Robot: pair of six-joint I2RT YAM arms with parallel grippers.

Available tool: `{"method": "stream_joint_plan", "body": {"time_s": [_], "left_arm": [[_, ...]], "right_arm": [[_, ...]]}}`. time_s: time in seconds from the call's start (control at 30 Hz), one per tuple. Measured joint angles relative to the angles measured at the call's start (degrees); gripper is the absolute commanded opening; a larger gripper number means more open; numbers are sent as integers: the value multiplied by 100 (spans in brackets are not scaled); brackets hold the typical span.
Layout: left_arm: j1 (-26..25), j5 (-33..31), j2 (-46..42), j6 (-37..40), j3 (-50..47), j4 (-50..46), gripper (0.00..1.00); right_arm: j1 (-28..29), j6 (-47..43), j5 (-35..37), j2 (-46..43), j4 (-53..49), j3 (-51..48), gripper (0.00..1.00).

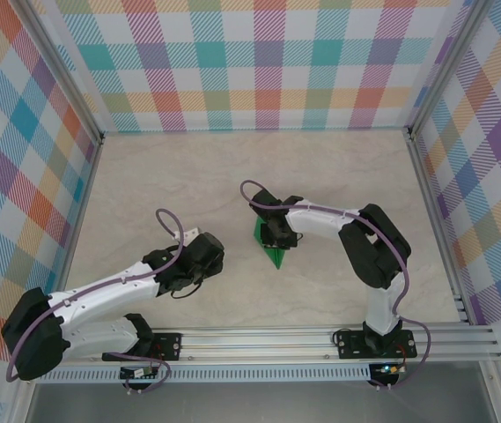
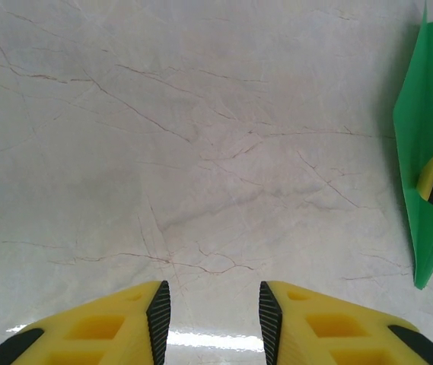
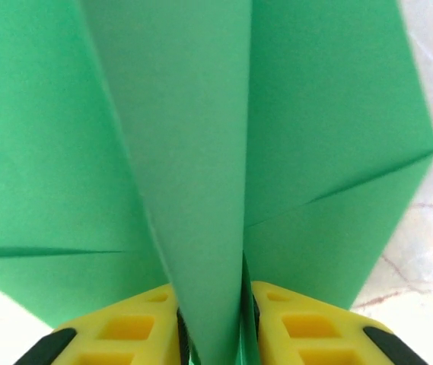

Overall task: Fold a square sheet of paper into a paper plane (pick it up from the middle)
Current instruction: Move a paper plane to the center of the table, then reset both arms

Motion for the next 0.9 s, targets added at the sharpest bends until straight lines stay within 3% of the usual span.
{"method": "stream_joint_plan", "body": {"time_s": [0.1, 0.27, 0.5, 0.63, 0.77, 0.9], "left_arm": [[0, -79, -98, 46, 0, -87, 41], [2, -289, -221, 157, 4, -236, 42], [142, -800, -275, 461, 212, -678, 54], [463, -1279, -321, 752, 330, -883, 77], [960, -1930, -319, 1010, 487, -1167, 84], [1668, -2271, -302, 1464, 542, -1084, 89]], "right_arm": [[37, -66, 26, -308, -243, 17, 43], [42, -216, 164, -1263, -496, 216, 48], [-111, -516, 1023, -2900, -509, -286, 66], [-859, -723, 1703, -4024, -389, -1130, 78], [-1891, -1237, 2221, -4780, 160, -2050, 83], [-2728, -1987, 2424, -4822, 1178, -3018, 89]]}}
